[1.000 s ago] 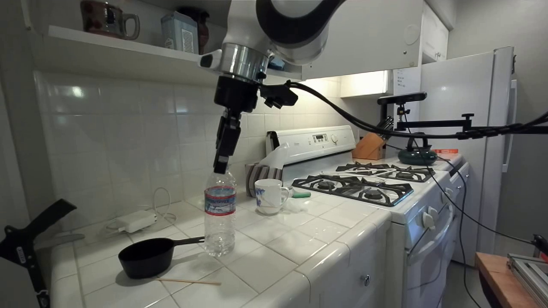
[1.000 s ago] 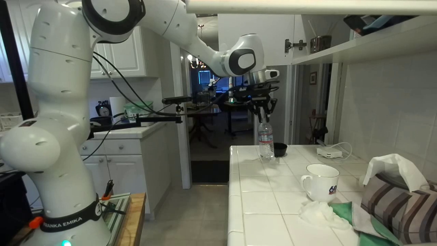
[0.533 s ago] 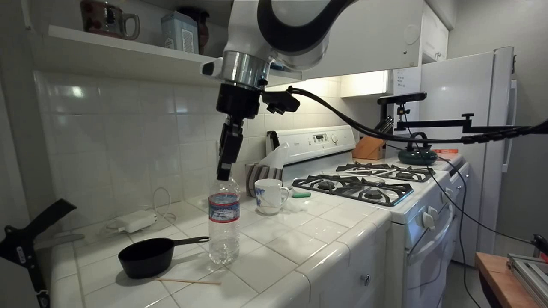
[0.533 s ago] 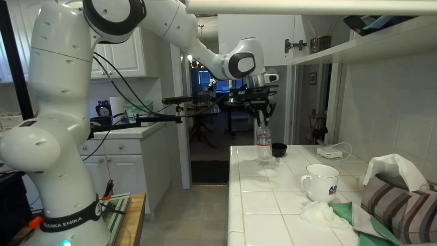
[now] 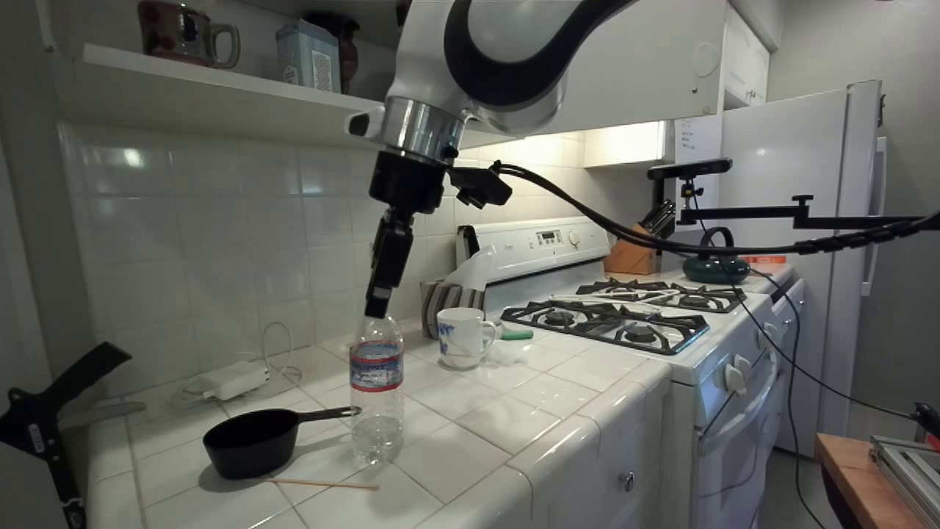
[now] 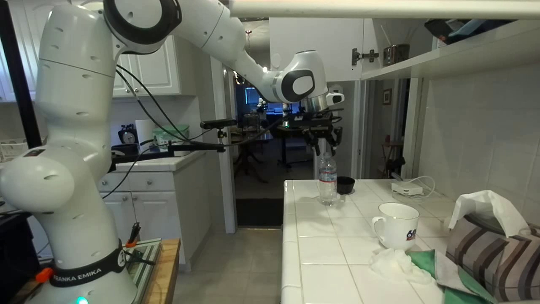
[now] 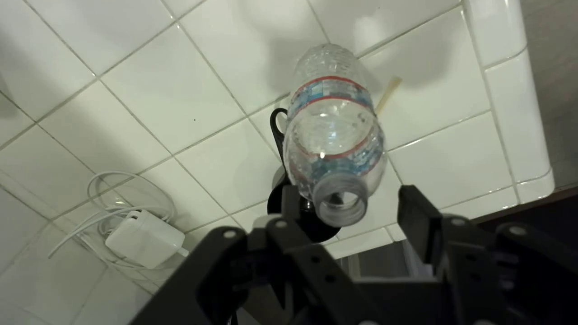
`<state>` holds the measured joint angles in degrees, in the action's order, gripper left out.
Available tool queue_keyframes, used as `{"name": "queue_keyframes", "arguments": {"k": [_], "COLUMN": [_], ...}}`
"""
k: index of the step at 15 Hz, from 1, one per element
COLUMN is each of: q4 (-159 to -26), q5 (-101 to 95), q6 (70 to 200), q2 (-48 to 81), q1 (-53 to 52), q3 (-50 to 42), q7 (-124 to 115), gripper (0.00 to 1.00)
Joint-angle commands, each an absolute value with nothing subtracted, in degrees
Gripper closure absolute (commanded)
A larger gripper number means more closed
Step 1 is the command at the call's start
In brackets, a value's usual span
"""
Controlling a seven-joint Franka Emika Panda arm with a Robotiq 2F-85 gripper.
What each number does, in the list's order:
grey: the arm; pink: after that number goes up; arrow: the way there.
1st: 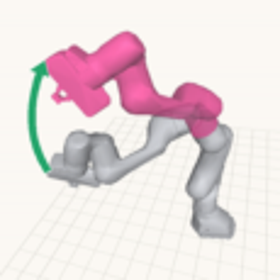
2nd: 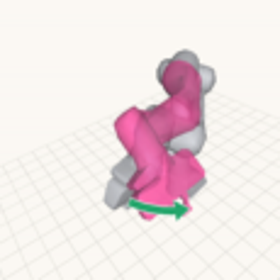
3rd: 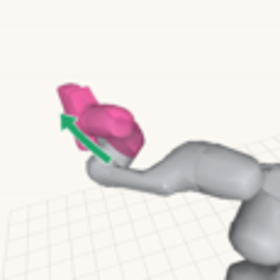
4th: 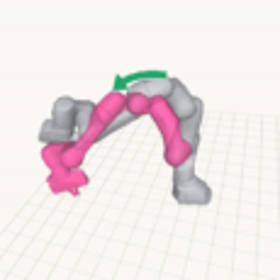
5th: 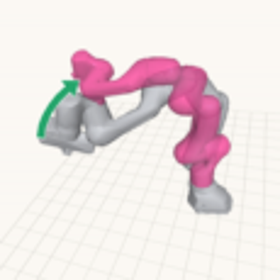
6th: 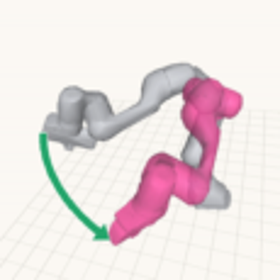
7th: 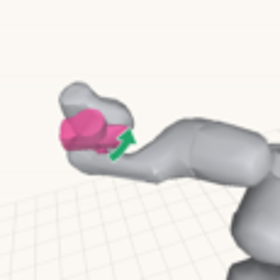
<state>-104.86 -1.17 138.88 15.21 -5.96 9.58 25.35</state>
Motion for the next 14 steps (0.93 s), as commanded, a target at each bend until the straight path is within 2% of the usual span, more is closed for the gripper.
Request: {"name": "queue_keyframes", "arguments": {"k": [1,2,3,9,14], "q4": [-106.0,-106.7,-107.8,-115.8,-121.1], "q5": [-0.1,-0.4,0.6,8.9,5.7], "q6": [140.2,140.0,140.3,143.5,150.8], "q2": [14.6,13.7,12.2,2.5,3.4], "q1": [-5.4,-5.2,-4.5,0.6,4.1], "q3": [9.9,9.6,9.4,6.0,-1.3], "q7": [24.6,24.0,23.7,20.5,13.7], "gripper": [0.09,0.02,0.0,0.0,0.0]}}
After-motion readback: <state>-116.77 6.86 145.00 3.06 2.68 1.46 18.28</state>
